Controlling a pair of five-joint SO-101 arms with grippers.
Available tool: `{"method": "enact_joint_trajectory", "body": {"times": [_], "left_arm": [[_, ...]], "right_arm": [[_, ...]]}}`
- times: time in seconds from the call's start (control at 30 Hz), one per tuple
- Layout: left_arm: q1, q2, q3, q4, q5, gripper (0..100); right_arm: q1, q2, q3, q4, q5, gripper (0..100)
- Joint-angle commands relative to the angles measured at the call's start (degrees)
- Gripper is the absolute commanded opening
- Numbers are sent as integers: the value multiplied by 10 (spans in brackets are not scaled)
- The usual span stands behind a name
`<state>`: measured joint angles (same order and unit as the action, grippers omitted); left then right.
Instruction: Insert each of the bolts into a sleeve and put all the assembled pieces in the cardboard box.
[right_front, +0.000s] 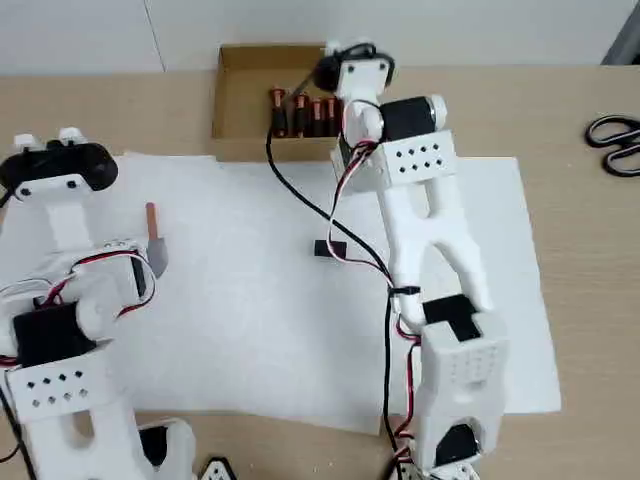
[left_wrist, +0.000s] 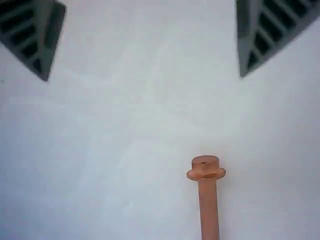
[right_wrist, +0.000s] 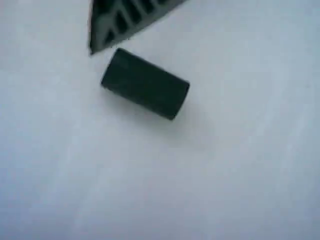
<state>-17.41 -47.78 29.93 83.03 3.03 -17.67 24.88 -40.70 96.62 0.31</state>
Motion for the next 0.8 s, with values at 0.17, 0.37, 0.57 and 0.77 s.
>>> {"method": "enact_joint_trajectory", "body": {"times": [0.17,0.37,0.57,0.77], "left_arm": [[-4,-7,-22,0,0,232],[-6,-7,-22,0,14,232],[-18,-7,-22,2,23,232],[-83,-7,-22,2,24,232]], "right_arm": [[-9,-56,116,-18,10,133],[-38,-8,118,-6,141,135],[-65,5,118,-10,260,136],[-65,5,118,-12,403,136]]}}
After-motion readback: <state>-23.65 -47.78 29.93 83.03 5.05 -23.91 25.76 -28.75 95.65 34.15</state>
